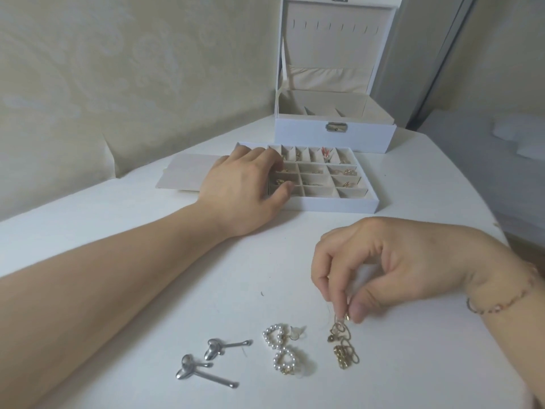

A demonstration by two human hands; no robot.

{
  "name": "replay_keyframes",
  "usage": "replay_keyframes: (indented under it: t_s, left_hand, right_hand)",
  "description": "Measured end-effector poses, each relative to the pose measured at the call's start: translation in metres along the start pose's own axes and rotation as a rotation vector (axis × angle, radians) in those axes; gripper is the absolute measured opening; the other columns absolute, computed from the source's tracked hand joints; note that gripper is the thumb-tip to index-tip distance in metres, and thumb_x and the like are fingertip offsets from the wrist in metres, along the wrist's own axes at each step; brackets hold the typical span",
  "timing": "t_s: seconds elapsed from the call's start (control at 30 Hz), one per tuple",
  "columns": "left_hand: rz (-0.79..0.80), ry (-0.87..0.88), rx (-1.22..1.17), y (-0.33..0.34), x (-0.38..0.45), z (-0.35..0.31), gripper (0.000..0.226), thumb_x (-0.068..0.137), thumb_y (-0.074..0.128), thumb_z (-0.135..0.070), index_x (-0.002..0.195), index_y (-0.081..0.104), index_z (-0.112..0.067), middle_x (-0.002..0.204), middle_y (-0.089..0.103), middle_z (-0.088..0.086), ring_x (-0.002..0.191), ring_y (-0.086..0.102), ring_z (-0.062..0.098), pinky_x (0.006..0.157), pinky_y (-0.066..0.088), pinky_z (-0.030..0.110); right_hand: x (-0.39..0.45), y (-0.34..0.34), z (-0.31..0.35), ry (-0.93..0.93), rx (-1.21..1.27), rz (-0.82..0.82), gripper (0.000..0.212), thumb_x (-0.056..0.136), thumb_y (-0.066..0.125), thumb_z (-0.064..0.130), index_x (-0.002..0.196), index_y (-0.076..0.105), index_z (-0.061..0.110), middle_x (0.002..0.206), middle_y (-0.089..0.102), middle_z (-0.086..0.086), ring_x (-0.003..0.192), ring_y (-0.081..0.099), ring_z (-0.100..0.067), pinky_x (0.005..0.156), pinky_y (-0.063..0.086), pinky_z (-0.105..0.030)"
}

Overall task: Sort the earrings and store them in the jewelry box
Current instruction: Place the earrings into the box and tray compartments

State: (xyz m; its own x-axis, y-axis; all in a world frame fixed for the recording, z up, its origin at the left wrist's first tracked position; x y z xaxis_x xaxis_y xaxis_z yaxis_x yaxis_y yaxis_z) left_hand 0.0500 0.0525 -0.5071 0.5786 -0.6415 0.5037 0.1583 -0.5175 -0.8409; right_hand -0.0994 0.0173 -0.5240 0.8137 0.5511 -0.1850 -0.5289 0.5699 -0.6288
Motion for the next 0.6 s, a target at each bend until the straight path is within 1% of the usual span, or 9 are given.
replay_keyframes:
  t_s: [0.07, 0.13, 0.27, 0.33, 0.43, 0.47, 0.5, 0.57, 0.6]
  left_hand:
    - [0.001, 0.001, -0.002, 0.000, 0.000, 0.000, 0.051, 0.080, 0.032, -0.059, 0.105, 0.055, -0.021, 0.104, 0.064, -0.006, 0.104, 0.051, 0.024, 0.084, 0.040, 0.035]
    - [0.000, 0.003, -0.003, 0.000, 0.000, 0.000, 0.051, 0.080, 0.032, -0.059, 0.105, 0.055, -0.021, 0.103, 0.064, -0.005, 0.104, 0.051, 0.024, 0.084, 0.041, 0.036]
    - [-0.003, 0.008, -0.002, 0.001, 0.001, 0.000, 0.050, 0.081, 0.033, -0.059, 0.105, 0.055, -0.021, 0.103, 0.064, -0.005, 0.104, 0.051, 0.024, 0.084, 0.042, 0.036]
    - [-0.011, 0.010, -0.014, 0.000, 0.001, -0.001, 0.047, 0.082, 0.035, -0.055, 0.106, 0.055, -0.021, 0.104, 0.064, -0.005, 0.104, 0.051, 0.024, 0.085, 0.043, 0.037]
    - [-0.038, -0.010, -0.099, -0.004, 0.001, 0.002, 0.036, 0.080, 0.041, -0.036, 0.110, 0.054, -0.019, 0.110, 0.062, -0.003, 0.104, 0.052, 0.026, 0.085, 0.044, 0.040]
    - [-0.049, -0.019, -0.137, -0.006, 0.001, 0.004, 0.037, 0.078, 0.040, -0.030, 0.110, 0.053, -0.019, 0.112, 0.060, -0.003, 0.104, 0.051, 0.026, 0.084, 0.044, 0.040]
    - [-0.059, -0.027, -0.171, -0.007, 0.001, 0.006, 0.038, 0.075, 0.040, -0.025, 0.111, 0.052, -0.020, 0.114, 0.059, -0.005, 0.104, 0.051, 0.025, 0.083, 0.044, 0.039]
    - [-0.072, -0.033, -0.213, -0.008, 0.000, 0.008, 0.041, 0.072, 0.040, -0.020, 0.111, 0.051, -0.020, 0.115, 0.058, -0.006, 0.104, 0.052, 0.023, 0.082, 0.044, 0.038]
    - [-0.076, -0.032, -0.221, -0.008, 0.000, 0.009, 0.041, 0.072, 0.040, -0.018, 0.111, 0.051, -0.020, 0.115, 0.058, -0.007, 0.103, 0.052, 0.023, 0.082, 0.044, 0.037]
  right_hand:
    - [0.000, 0.006, 0.005, -0.031, -0.008, 0.042, 0.010, 0.076, 0.080, 0.009, 0.084, 0.076, 0.013, 0.091, 0.064, 0.006, 0.089, 0.059, -0.016, 0.083, 0.047, -0.040]
    - [0.002, 0.011, 0.006, -0.038, -0.033, 0.067, 0.011, 0.076, 0.081, 0.011, 0.086, 0.077, 0.014, 0.089, 0.063, 0.006, 0.089, 0.056, -0.013, 0.081, 0.046, -0.038]
    - [0.004, 0.017, 0.005, -0.029, -0.070, 0.101, 0.022, 0.075, 0.083, 0.013, 0.095, 0.076, 0.017, 0.087, 0.066, 0.007, 0.089, 0.055, -0.008, 0.080, 0.044, -0.029]
    - [0.005, 0.020, 0.005, -0.029, -0.090, 0.112, 0.026, 0.074, 0.083, 0.017, 0.098, 0.077, 0.021, 0.085, 0.065, 0.009, 0.088, 0.054, -0.006, 0.081, 0.042, -0.023]
    - [0.006, 0.022, 0.007, -0.047, -0.155, 0.104, 0.018, 0.074, 0.083, 0.019, 0.091, 0.078, 0.021, 0.080, 0.063, 0.011, 0.086, 0.054, -0.003, 0.079, 0.038, -0.014]
    - [0.006, 0.023, 0.007, -0.054, -0.171, 0.097, 0.014, 0.075, 0.082, 0.018, 0.088, 0.078, 0.020, 0.078, 0.063, 0.011, 0.084, 0.054, -0.003, 0.078, 0.040, -0.015]
    - [0.006, 0.022, 0.007, -0.054, -0.177, 0.089, 0.011, 0.076, 0.081, 0.017, 0.086, 0.078, 0.019, 0.078, 0.064, 0.011, 0.083, 0.055, -0.005, 0.077, 0.043, -0.019]
    - [0.005, 0.018, 0.002, -0.030, -0.158, 0.059, 0.008, 0.078, 0.079, 0.015, 0.083, 0.075, 0.019, 0.078, 0.066, 0.010, 0.080, 0.059, -0.012, 0.075, 0.049, -0.033]
    - [0.004, 0.014, -0.002, -0.007, -0.141, 0.038, 0.008, 0.078, 0.078, 0.013, 0.082, 0.073, 0.019, 0.077, 0.065, 0.011, 0.078, 0.060, -0.015, 0.074, 0.051, -0.038]
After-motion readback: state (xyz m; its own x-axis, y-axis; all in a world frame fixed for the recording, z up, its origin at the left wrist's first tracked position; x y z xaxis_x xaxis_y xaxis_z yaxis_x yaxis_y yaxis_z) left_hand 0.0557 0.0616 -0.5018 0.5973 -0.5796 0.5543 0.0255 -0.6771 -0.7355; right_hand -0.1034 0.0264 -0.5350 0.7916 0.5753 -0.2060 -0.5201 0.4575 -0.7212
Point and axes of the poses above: each hand's wrist, its own x-axis towards the middle knuckle, its own y-axis out of the palm, z = x × y, the point moved 10 cm from there along x, towards the middle knuckle
